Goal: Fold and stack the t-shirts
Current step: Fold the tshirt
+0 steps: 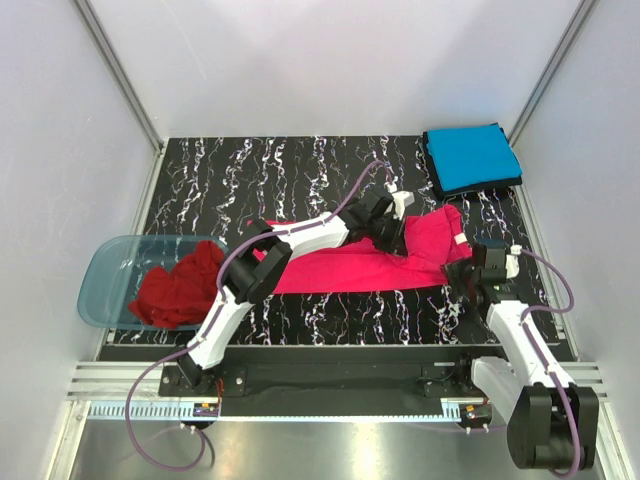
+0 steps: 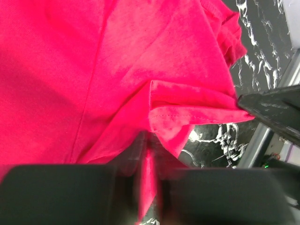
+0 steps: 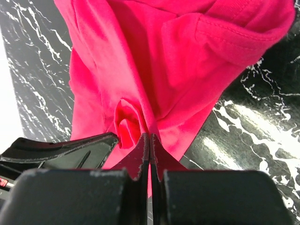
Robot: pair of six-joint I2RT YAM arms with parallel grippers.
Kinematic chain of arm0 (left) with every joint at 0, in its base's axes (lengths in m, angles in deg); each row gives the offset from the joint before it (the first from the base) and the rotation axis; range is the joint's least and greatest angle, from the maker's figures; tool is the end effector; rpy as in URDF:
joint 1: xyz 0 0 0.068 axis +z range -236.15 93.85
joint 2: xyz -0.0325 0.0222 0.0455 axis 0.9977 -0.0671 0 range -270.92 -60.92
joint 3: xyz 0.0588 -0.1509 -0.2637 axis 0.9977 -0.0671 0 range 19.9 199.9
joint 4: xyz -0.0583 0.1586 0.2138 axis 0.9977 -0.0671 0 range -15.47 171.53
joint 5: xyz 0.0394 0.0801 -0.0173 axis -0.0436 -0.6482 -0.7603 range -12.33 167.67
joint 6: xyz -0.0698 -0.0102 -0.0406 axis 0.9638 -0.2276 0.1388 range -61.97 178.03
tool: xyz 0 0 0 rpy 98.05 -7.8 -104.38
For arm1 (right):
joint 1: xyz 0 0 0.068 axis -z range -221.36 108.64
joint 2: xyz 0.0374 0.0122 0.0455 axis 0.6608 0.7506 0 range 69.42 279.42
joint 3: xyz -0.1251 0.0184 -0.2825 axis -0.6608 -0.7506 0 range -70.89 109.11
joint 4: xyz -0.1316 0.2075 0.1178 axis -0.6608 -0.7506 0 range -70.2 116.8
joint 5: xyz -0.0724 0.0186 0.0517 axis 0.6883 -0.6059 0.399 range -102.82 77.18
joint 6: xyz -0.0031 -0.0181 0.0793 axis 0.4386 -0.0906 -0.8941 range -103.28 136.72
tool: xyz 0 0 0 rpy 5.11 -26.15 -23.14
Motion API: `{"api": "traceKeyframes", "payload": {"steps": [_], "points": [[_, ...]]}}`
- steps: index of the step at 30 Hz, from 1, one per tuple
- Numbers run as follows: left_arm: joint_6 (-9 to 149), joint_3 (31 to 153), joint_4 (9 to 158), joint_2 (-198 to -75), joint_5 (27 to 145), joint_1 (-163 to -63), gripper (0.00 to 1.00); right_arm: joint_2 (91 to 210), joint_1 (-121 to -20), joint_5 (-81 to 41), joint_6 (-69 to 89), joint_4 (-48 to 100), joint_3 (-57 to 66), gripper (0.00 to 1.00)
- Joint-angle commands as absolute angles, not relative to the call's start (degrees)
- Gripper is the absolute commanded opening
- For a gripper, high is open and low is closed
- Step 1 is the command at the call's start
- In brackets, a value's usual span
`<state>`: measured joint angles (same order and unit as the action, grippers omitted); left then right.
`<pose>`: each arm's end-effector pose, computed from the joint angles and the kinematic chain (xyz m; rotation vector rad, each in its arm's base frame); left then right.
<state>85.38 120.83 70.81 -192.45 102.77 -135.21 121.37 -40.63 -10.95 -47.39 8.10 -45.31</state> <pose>0.3542 -0.4540 0.1692 0.7164 2.4029 -1.1343 0.1928 -0.0048 0.1885 1.3076 2.0281 0.4908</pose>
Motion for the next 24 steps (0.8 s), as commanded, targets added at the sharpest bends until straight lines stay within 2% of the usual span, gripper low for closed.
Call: {"api": "traceKeyframes", "payload": {"steps": [1,10,15,24], "points": [[83.2,122.8,73.2,-190.9,102.3,-135.5,0.00,118.6,-41.1,-11.0,-50.4,8.1,-46.7,0.00],[81.8,117.7,74.1,-185.0,98.6,-135.6,0.00,112.8,-47.8,-4.6,-55.3,6.8,-50.0,0.00],[82.1,115.3,75.4,-183.7,98.1,-135.5,0.00,107.4,-48.0,1.3,-58.4,1.7,-52.8,0.00],[84.3,111.8,77.1,-182.5,98.4,-135.5,0.00,111.4,-48.0,4.6,-55.4,1.8,-51.8,0.00]]}}
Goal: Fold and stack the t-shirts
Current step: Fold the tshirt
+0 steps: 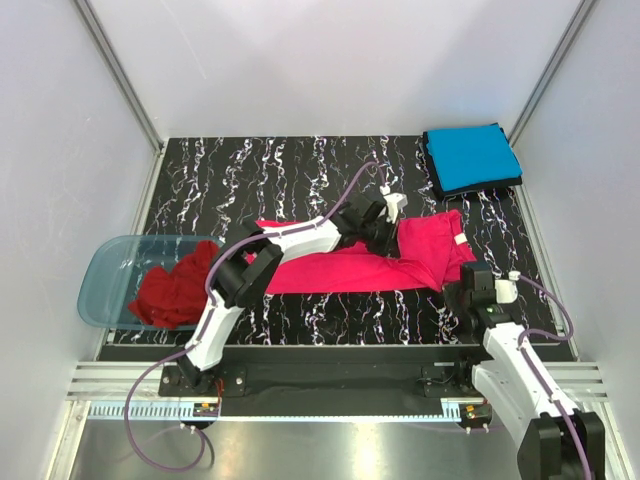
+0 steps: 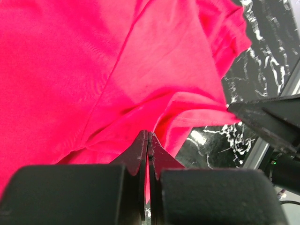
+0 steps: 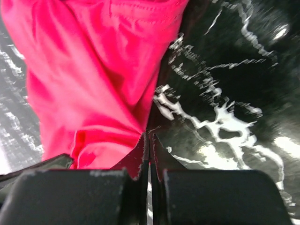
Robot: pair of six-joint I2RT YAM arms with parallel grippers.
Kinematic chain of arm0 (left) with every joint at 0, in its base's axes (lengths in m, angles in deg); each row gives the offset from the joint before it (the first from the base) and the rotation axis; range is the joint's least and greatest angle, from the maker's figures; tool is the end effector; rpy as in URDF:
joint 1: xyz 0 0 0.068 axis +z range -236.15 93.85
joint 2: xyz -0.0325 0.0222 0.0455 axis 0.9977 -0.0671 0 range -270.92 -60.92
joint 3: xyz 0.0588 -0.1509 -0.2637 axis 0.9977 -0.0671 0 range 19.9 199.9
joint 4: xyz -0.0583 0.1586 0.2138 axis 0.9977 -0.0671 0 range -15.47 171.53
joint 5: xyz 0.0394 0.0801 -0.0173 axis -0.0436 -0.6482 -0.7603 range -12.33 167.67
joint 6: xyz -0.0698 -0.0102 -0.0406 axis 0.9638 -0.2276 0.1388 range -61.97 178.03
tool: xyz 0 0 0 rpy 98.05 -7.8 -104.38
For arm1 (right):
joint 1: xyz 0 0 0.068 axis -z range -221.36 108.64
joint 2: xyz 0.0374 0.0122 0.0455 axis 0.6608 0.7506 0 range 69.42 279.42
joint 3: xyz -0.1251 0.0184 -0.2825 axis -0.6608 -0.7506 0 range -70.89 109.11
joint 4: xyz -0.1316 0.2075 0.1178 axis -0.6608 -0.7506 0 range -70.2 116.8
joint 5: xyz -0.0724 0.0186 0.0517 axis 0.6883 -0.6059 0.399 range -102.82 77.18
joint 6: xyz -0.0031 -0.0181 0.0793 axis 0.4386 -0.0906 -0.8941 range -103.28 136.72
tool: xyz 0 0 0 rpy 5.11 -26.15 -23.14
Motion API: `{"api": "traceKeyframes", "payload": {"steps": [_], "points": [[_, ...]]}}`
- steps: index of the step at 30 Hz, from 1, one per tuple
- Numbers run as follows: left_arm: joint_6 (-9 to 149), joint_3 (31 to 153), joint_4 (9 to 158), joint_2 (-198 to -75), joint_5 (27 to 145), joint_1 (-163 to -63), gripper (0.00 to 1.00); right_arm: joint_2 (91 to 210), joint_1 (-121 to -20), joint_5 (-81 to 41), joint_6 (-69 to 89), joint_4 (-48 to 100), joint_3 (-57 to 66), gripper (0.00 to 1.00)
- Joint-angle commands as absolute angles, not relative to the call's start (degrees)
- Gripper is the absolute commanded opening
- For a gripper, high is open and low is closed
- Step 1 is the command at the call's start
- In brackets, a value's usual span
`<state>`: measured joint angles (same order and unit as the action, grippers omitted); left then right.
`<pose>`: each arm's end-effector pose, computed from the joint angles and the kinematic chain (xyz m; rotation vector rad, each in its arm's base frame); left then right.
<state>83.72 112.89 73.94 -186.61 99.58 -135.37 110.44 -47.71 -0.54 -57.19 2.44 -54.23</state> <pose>0.3398 -0.4343 0.1801 0.7176 2.3639 -1.0712 0.1461 0.0011 0.1528 1.4334 1.9654 0.3903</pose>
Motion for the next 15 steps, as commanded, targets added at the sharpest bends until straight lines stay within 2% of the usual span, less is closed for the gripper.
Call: {"api": "traceKeyframes", "payload": {"steps": [1,6,15], "points": [[84.7,111.5,77.1,-182.1,97.7,-135.5,0.00,111.8,-48.0,6.1,-53.0,1.8,-50.3,0.00],[87.0,110.3,77.1,-181.9,96.4,-135.5,0.00,116.3,-48.0,8.5,-44.0,3.1,-44.8,0.00],[89.9,107.4,77.9,-180.5,92.6,-135.5,0.00,125.8,-48.0,3.7,-26.6,13.5,-38.6,0.00]]}}
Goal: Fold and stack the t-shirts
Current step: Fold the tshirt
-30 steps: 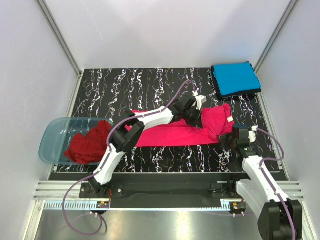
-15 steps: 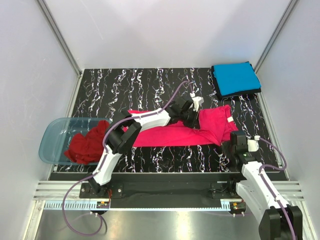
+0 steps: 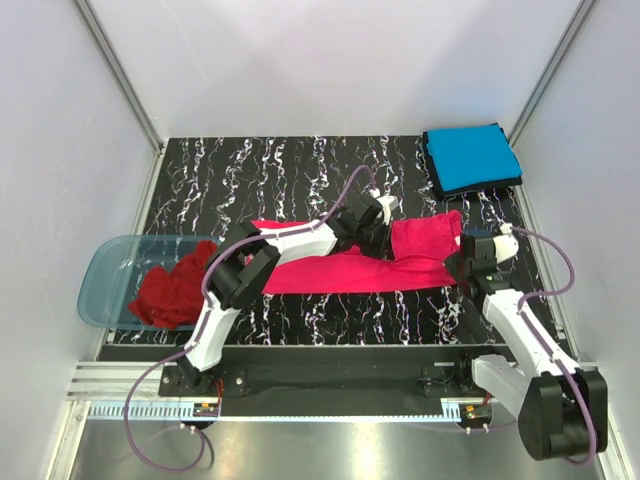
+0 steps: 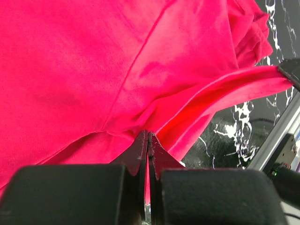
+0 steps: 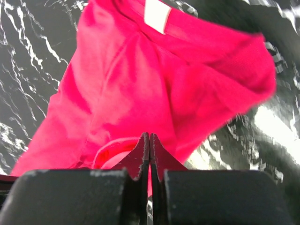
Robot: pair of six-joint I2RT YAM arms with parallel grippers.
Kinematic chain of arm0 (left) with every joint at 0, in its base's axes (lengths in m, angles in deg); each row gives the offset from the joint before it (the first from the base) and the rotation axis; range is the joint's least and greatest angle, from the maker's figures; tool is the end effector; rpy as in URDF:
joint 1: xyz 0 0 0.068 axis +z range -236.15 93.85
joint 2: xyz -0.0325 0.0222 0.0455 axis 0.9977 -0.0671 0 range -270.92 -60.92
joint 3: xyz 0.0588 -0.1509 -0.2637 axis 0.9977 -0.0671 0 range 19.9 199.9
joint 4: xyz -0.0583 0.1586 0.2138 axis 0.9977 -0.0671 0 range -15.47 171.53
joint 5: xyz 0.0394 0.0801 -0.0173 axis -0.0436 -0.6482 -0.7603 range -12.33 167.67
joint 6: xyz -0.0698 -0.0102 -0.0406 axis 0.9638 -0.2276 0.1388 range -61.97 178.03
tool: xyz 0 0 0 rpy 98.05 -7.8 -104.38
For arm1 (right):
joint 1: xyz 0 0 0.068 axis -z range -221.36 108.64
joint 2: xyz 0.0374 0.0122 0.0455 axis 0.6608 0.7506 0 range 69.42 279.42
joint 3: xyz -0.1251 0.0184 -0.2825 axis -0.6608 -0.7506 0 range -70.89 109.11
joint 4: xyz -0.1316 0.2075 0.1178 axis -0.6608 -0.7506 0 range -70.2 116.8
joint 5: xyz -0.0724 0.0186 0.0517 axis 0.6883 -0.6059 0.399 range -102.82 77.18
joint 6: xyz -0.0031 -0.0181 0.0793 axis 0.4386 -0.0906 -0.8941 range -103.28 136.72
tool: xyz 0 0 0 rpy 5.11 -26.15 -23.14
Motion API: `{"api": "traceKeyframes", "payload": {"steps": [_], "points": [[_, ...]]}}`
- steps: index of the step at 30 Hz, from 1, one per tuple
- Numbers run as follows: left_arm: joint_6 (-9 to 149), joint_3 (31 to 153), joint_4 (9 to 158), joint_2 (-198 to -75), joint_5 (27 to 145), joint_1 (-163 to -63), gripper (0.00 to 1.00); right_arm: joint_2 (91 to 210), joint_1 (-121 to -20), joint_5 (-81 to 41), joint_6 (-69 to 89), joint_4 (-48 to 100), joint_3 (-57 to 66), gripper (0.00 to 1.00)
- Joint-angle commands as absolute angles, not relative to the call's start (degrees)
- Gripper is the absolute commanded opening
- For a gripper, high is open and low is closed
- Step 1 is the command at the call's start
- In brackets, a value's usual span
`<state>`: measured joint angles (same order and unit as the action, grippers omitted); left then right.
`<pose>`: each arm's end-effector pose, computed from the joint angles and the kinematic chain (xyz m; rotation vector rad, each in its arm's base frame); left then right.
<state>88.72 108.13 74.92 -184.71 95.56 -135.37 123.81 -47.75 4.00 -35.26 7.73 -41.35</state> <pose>0.3338 -0.4201 0.1690 0.5754 2.4427 -1.0149 0.2055 0.0024 0.2071 1.0241 2.0633 0.1802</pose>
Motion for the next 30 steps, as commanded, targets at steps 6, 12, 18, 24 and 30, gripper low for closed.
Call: {"api": "traceKeyframes", "payload": {"steps": [6,12,18,24,30], "points": [[91.3,106.8,77.4,-180.5,90.6,-135.4,0.00,134.5,-47.9,0.5,-17.8,19.2,-35.1,0.00],[92.9,106.7,77.1,-180.4,88.9,-135.1,0.00,143.6,-47.9,-2.3,-12.5,20.2,-29.0,0.00],[94.0,104.0,77.2,-178.1,85.2,-134.9,0.00,147.7,-47.7,-1.0,-10.9,20.3,-26.8,0.00],[94.7,104.5,76.5,-179.2,85.6,-134.3,0.00,150.7,-46.9,-1.3,-10.1,21.3,-24.4,0.00],[95.0,104.7,76.3,-179.1,84.2,-134.2,0.00,154.6,-46.9,-2.2,-9.1,21.9,-22.0,0.00]]}}
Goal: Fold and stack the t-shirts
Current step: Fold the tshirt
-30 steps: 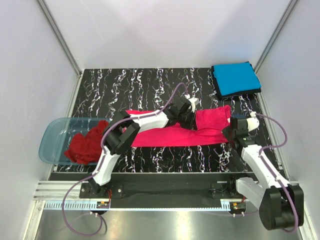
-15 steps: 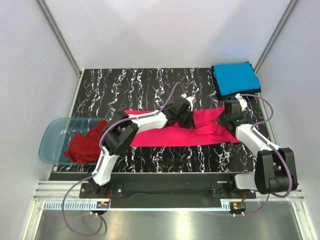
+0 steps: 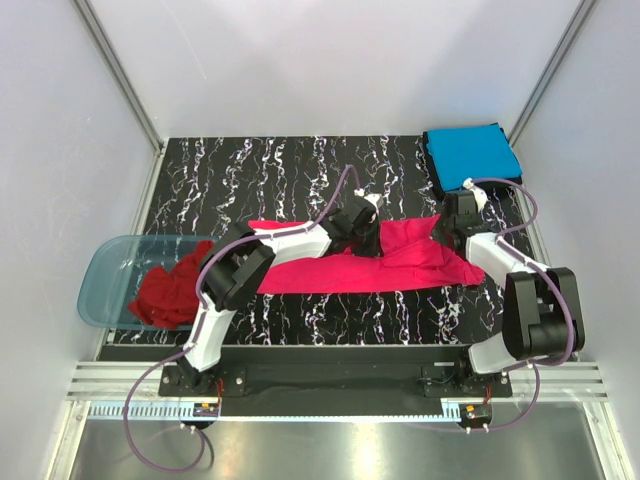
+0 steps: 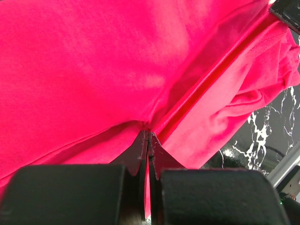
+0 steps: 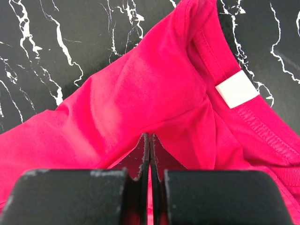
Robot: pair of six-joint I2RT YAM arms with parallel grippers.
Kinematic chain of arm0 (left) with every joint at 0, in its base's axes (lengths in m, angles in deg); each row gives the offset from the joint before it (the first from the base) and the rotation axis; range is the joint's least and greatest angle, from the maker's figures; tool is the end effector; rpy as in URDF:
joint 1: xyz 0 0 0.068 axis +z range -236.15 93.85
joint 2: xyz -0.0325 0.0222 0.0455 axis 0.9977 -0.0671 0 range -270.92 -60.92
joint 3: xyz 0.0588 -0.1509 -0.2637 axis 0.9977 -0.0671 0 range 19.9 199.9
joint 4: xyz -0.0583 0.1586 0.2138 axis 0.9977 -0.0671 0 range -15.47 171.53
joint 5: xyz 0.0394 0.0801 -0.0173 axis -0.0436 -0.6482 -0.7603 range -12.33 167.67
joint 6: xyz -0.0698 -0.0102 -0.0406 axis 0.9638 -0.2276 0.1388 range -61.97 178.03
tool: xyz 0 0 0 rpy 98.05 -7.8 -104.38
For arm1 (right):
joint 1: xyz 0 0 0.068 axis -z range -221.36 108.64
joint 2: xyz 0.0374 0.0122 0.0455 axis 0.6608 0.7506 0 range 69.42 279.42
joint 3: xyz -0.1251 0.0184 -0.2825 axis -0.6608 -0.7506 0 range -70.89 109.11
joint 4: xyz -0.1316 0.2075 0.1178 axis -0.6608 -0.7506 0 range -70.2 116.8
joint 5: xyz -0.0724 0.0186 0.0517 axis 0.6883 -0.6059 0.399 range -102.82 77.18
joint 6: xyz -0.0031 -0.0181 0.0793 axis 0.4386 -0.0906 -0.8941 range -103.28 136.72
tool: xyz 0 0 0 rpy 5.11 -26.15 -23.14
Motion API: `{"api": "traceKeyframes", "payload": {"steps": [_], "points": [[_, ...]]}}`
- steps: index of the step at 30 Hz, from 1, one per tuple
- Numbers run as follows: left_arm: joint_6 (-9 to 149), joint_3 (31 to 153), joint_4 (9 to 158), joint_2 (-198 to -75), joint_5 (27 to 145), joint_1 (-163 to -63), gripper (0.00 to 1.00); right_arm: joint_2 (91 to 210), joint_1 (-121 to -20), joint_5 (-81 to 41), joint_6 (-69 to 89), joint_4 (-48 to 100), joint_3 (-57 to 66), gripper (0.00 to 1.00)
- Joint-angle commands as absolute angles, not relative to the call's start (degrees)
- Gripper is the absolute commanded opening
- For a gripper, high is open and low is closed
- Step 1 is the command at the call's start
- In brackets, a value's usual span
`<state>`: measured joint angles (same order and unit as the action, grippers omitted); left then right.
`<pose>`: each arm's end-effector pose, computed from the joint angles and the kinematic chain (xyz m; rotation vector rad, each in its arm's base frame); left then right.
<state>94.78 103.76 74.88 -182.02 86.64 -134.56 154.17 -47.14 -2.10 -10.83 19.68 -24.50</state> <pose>0.3370 -0.3963 0.1646 0.3385 2.4909 -0.8686 0.3311 0.0203 0.1995 0.5317 2.2868 0.0647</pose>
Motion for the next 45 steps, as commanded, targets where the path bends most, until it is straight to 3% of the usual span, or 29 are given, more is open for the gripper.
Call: {"api": "traceKeyframes", "payload": {"steps": [1,7,9,11,13,15,17,22,28,37,45], "points": [[94.9,104.7,76.3,-179.0,84.2,-134.2,0.00,154.6,-46.8,-2.0,-8.9,22.5,-22.1,0.00],[94.1,106.1,74.2,-180.6,85.7,-134.1,0.00,157.0,-46.9,-3.3,-8.4,24.6,-21.2,0.03],[93.8,106.5,72.6,-180.5,85.4,-134.1,0.00,157.3,-46.8,-5.2,-8.4,24.5,-20.2,0.15],[93.4,108.1,70.2,-180.0,85.0,-134.1,0.20,155.4,-46.8,-6.4,-9.5,20.8,-19.0,0.30],[92.6,108.8,67.2,-179.0,83.4,-134.1,0.39,154.2,-46.5,-4.7,-11.3,13.6,-15.5,0.35],[91.7,108.8,65.7,-176.2,80.8,-134.0,0.44,153.5,-45.9,-4.6,-11.7,9.9,-12.0,0.37],[91.1,108.9,64.8,-173.7,79.3,-133.5,0.45,155.1,-44.7,-5.3,-11.1,8.3,-10.3,0.37],[89.1,110.2,62.3,-172.0,79.9,-128.9,0.46,161.8,-43.0,-8.0,-10.0,8.3,-5.3,0.21],[88.9,106.1,61.7,-173.4,81.4,-121.1,0.46,171.1,-41.7,-7.1,-9.1,8.7,-1.4,0.13],[91.2,103.5,59.6,-180.0,81.9,-113.2,0.46,181.5,-37.1,-6.8,-10.1,8.6,5.1,0.13],[93.0,98.7,59.9,-181.2,79.5,-111.6,0.45,186.1,-34.4,-14.2,-9.6,6.1,10.2,0.14]]}}
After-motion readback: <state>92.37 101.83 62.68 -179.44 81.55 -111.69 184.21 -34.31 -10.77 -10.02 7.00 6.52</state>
